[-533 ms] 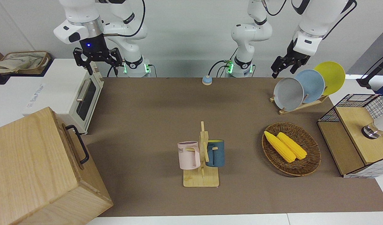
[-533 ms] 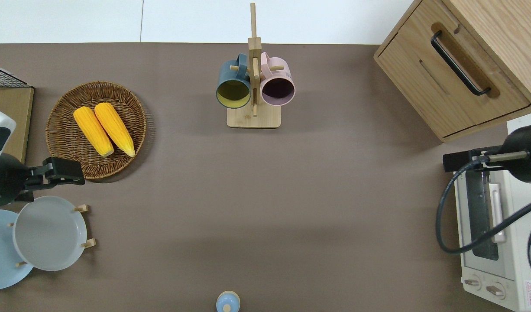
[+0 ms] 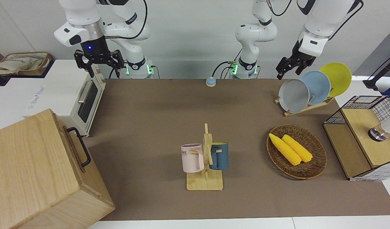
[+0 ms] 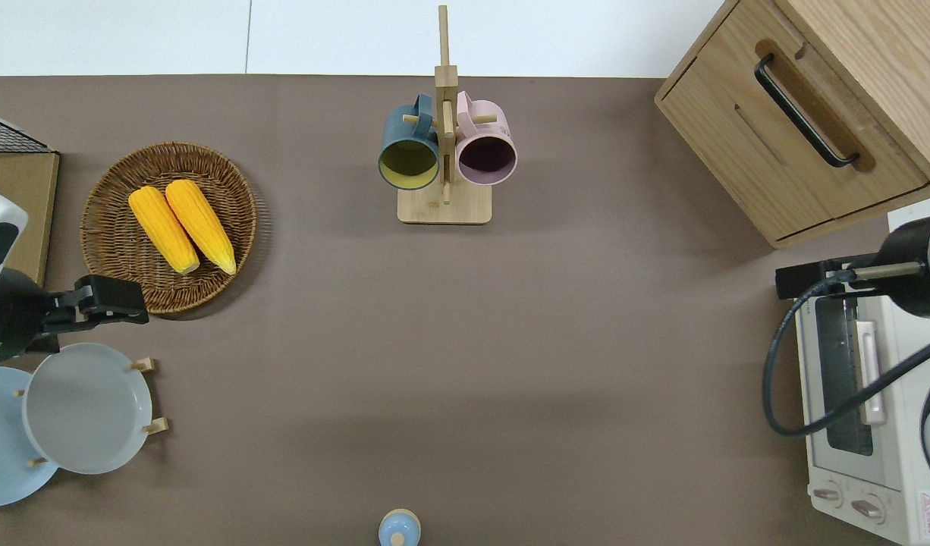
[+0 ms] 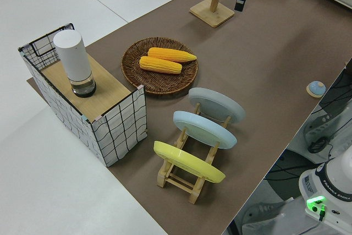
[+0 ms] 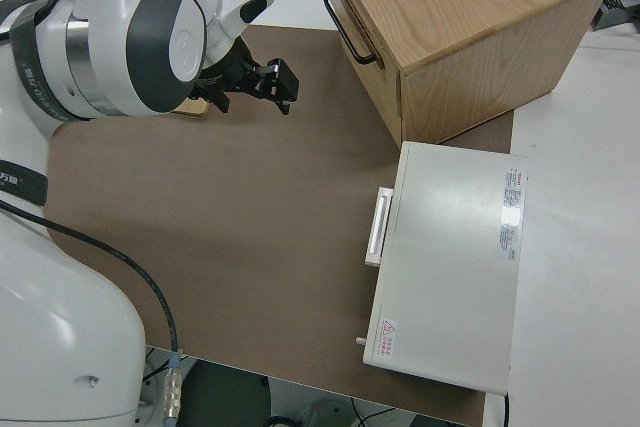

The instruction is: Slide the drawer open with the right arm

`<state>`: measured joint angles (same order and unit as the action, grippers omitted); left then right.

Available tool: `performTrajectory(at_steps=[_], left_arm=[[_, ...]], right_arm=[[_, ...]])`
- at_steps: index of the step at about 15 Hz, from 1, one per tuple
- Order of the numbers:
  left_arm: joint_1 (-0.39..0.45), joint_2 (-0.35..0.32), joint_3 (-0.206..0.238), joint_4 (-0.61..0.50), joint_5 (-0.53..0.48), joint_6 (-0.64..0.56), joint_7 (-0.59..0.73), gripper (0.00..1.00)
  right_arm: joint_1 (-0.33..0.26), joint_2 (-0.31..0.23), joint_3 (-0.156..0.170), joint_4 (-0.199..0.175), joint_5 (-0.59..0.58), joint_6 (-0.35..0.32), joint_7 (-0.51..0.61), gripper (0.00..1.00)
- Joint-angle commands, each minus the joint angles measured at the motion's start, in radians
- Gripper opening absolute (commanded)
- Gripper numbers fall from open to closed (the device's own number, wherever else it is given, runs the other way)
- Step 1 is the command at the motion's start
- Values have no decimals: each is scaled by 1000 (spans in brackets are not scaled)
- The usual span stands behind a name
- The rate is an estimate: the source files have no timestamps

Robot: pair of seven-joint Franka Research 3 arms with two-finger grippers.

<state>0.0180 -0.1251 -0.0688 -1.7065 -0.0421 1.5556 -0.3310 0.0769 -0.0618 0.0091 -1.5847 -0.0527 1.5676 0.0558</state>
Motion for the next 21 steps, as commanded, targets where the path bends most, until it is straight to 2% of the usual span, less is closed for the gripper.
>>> performTrajectory(at_steps=[1, 14, 17, 21], left_arm=[[-1, -8, 4, 4, -1, -16, 9, 993], [-1, -8, 4, 4, -1, -17, 9, 993], [-1, -8, 4, 4, -1, -16, 9, 993], [-1, -8, 4, 4, -1, -17, 9, 993]], right_arm=[[8, 13, -17, 20, 17, -9, 10, 985], [14, 27, -9, 11, 17, -1, 10, 985], [24, 34, -8, -9, 16, 51, 10, 985], [24, 53, -8, -9, 16, 55, 10, 985]])
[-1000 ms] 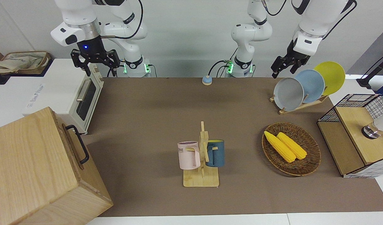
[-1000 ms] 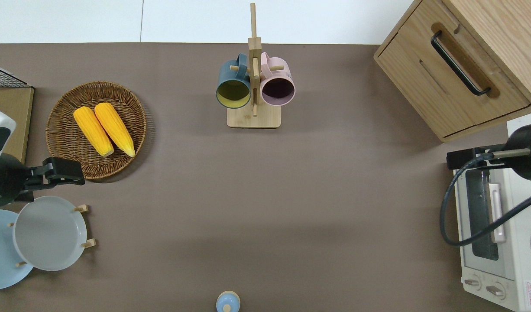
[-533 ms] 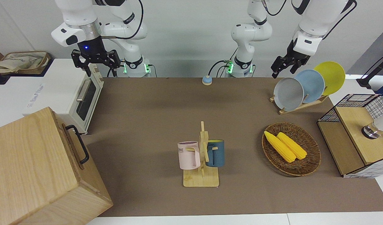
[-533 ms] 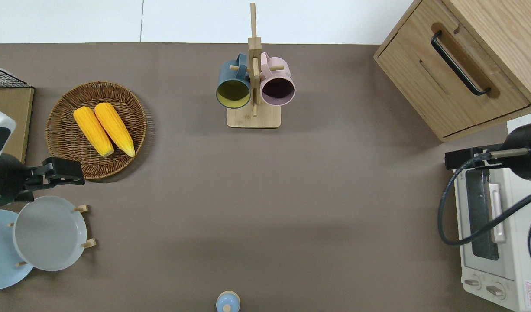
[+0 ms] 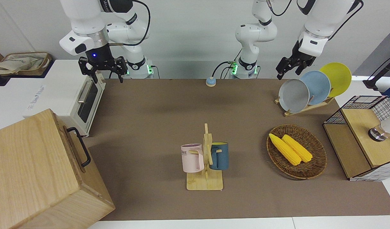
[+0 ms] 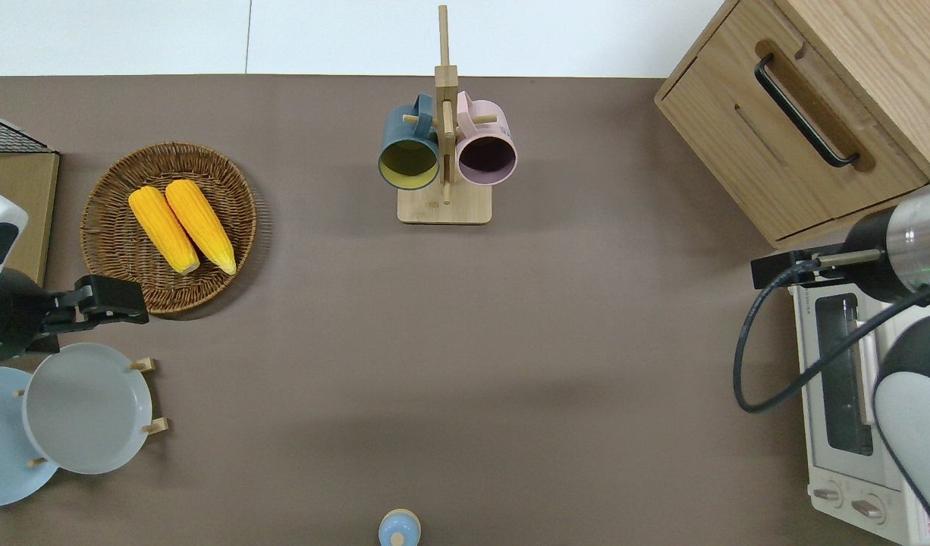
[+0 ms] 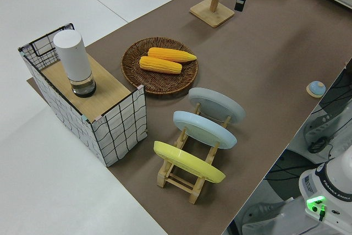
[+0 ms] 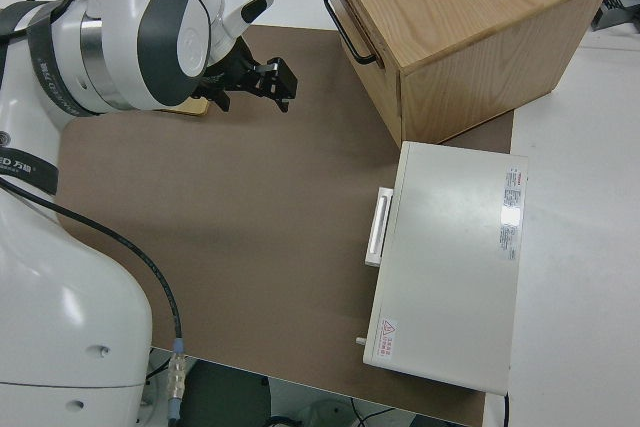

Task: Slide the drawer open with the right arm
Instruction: 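Raise the right arm up off the toaster oven area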

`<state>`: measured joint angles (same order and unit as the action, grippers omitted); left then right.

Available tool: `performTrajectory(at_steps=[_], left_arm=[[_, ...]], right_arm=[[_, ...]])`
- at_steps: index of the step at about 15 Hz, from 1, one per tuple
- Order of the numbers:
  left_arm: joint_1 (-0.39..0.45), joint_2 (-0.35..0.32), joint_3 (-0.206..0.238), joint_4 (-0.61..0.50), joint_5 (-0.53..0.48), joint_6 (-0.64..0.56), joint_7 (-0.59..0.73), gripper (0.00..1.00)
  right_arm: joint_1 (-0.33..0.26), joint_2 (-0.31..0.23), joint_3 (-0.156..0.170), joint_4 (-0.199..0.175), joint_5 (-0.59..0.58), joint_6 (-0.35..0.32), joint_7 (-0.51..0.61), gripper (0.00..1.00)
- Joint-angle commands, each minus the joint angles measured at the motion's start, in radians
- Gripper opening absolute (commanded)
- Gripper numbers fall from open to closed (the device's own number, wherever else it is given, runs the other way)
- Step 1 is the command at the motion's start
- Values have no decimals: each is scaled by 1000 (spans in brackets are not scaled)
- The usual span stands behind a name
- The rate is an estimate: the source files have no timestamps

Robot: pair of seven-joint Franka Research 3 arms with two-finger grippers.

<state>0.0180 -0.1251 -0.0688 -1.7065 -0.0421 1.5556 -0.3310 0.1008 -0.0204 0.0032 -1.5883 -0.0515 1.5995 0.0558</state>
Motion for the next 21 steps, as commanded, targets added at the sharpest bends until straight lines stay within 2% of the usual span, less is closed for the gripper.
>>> performTrajectory(at_steps=[1, 21], left_arm=[[-1, -8, 4, 4, -1, -17, 9, 993], [-1, -8, 4, 4, -1, -16, 9, 993]], right_arm=[[0, 17, -2, -6, 15, 34, 12, 983], [3, 73, 3, -15, 16, 91, -2, 985]])
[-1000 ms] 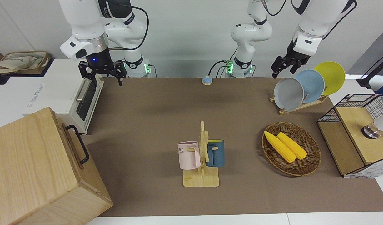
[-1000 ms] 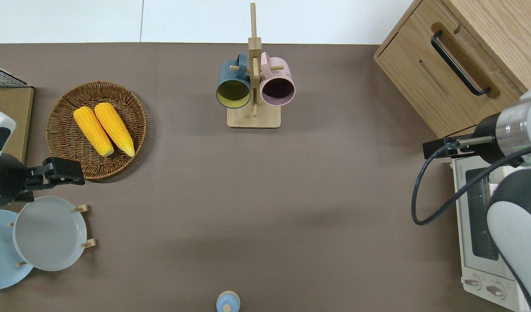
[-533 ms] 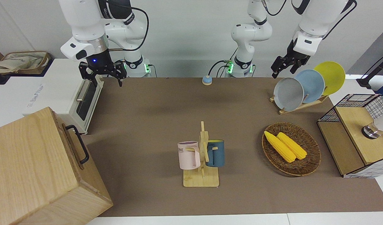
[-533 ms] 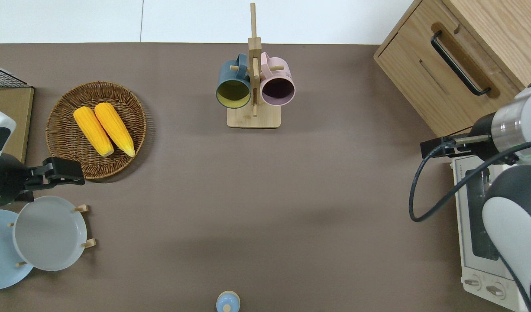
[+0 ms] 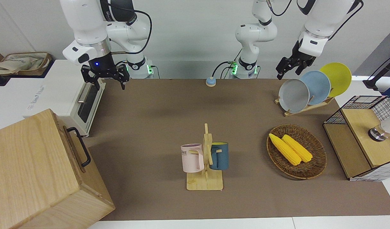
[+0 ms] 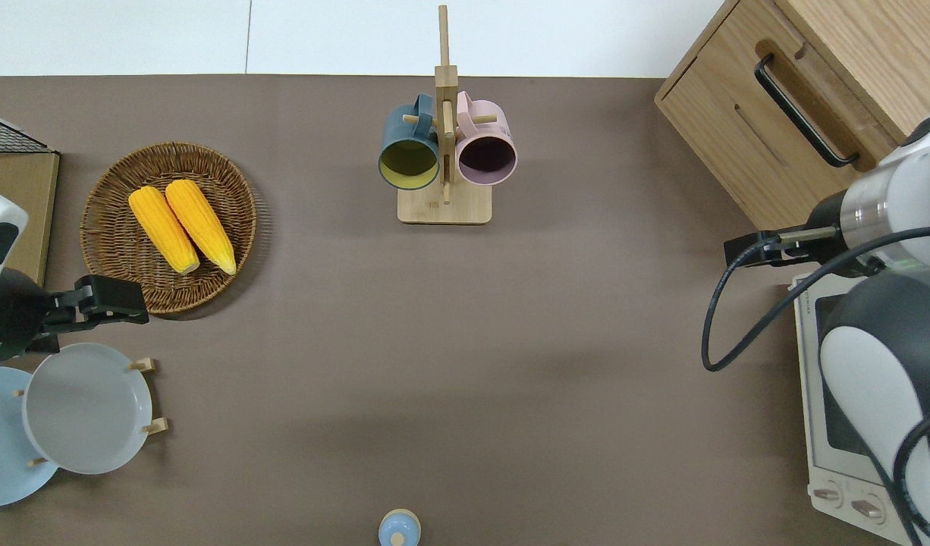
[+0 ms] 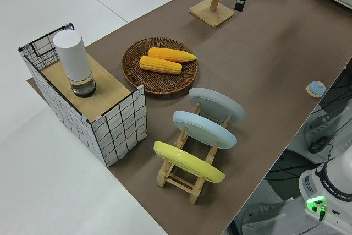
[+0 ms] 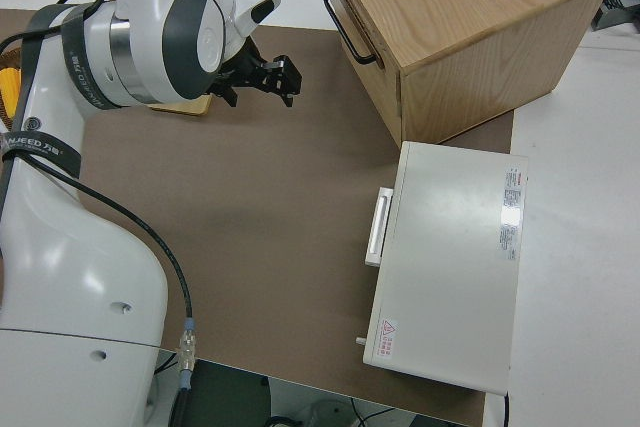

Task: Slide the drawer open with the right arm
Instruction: 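Raise the right arm up off the toaster oven area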

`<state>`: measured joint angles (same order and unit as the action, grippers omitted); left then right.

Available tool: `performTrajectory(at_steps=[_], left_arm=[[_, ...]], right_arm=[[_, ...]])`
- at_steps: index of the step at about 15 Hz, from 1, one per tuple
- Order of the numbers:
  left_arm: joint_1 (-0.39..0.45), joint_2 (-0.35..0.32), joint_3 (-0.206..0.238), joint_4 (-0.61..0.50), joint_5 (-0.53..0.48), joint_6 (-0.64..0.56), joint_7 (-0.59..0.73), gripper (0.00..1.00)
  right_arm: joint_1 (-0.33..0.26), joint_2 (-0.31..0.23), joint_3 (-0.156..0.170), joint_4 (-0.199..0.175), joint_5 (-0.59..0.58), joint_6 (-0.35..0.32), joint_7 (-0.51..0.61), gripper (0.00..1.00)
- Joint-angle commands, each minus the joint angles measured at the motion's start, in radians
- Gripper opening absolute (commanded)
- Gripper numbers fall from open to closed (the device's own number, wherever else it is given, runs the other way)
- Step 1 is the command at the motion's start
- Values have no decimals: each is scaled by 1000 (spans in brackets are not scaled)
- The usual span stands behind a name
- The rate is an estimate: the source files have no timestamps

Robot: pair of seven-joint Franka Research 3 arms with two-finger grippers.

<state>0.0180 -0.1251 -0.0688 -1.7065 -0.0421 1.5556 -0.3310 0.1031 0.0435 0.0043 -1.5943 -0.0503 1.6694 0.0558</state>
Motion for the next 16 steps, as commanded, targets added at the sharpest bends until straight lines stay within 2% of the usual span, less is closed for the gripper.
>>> performTrajectory(at_steps=[1, 16], left_arm=[[-1, -8, 4, 4, -1, -16, 9, 993], [-1, -8, 4, 4, -1, -17, 9, 993]], right_arm=[[1, 15, 2, -9, 15, 32, -2, 983], [-13, 78, 2, -1, 1, 78, -43, 983]])
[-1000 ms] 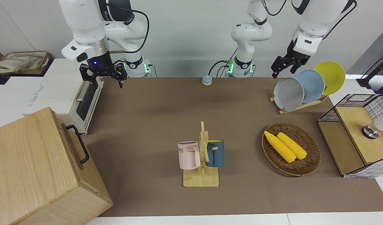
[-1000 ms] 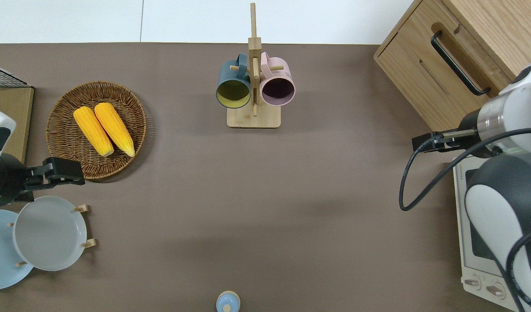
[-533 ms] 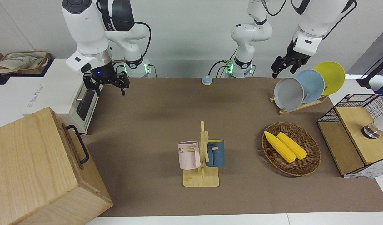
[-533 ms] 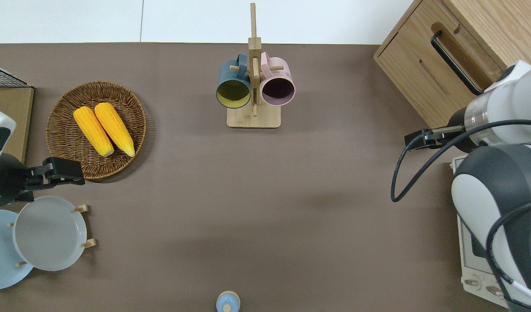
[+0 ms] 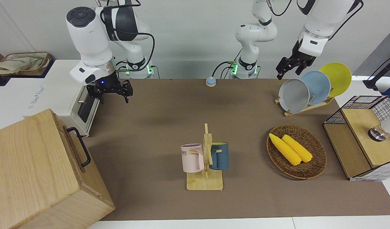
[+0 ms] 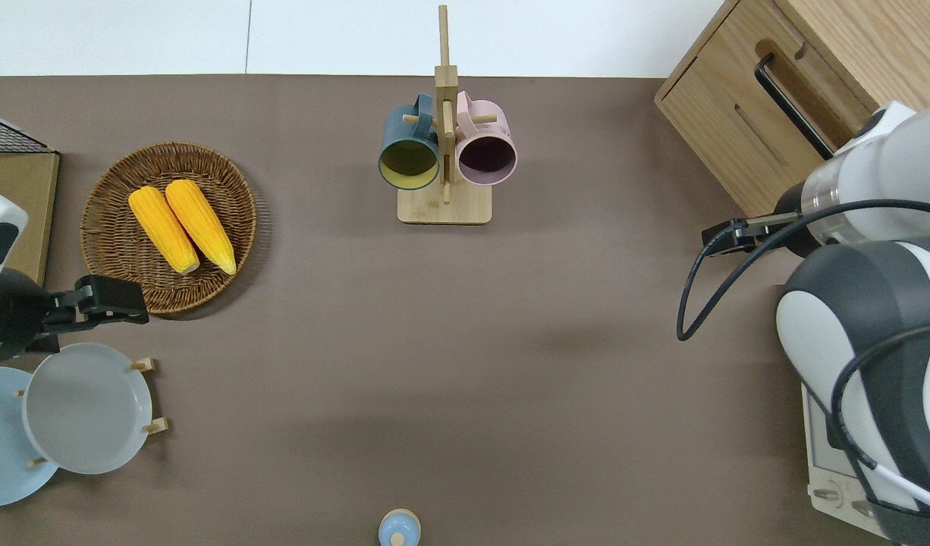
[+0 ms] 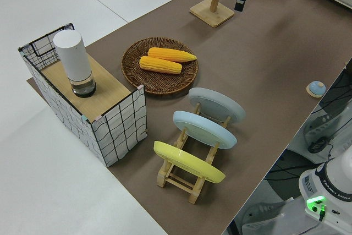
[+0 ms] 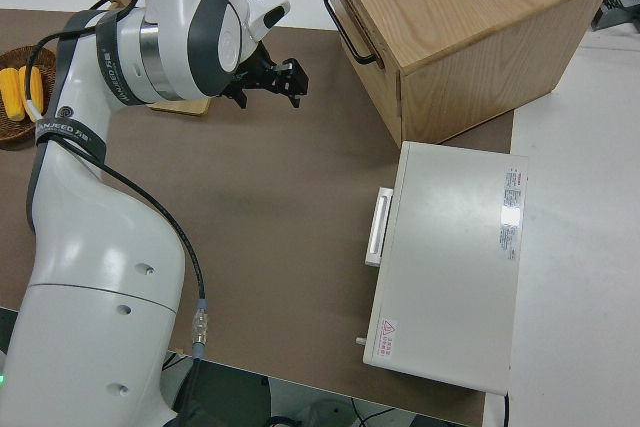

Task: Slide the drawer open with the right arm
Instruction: 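Raise the right arm up off the toaster oven area, then swing the right gripper toward the black drawer handle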

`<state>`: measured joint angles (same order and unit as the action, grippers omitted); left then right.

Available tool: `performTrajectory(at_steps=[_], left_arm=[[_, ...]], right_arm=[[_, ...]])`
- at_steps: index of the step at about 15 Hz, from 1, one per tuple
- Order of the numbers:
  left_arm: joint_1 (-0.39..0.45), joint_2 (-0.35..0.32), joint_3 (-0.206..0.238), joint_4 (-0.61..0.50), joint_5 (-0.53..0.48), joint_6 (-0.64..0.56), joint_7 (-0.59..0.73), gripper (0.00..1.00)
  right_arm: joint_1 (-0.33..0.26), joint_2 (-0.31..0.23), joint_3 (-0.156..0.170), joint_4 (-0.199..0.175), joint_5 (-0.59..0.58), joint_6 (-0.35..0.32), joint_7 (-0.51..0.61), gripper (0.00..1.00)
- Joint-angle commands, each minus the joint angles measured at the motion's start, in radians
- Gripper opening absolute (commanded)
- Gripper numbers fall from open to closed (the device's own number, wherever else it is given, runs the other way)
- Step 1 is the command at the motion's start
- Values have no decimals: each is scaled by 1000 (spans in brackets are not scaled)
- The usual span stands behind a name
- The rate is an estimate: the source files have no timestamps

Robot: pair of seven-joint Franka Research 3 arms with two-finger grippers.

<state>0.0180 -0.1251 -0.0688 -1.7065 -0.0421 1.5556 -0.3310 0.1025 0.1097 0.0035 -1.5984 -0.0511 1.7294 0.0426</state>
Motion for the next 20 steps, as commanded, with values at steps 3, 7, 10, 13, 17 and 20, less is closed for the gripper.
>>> performTrajectory(at_steps=[3, 7, 10, 13, 17, 20], left_arm=[[-1, -8, 4, 4, -1, -16, 9, 993], [-1, -8, 4, 4, -1, -17, 9, 993], [-1, -8, 4, 4, -1, -17, 9, 993], [-1, -8, 4, 4, -1, -16, 9, 993], [-1, -8, 4, 4, -1, -16, 9, 993], [-1, -8, 4, 4, -1, -16, 9, 993]], right_arm=[[-15, 16, 1, 3, -4, 47, -53, 983], [-9, 16, 41, 3, -100, 35, -49, 983], [-6, 12, 98, 3, -173, 9, 34, 983], [0, 11, 150, 3, -333, -54, 39, 983], [28, 11, 187, 2, -510, -111, 48, 983], [58, 22, 208, -17, -688, -148, 49, 983]])
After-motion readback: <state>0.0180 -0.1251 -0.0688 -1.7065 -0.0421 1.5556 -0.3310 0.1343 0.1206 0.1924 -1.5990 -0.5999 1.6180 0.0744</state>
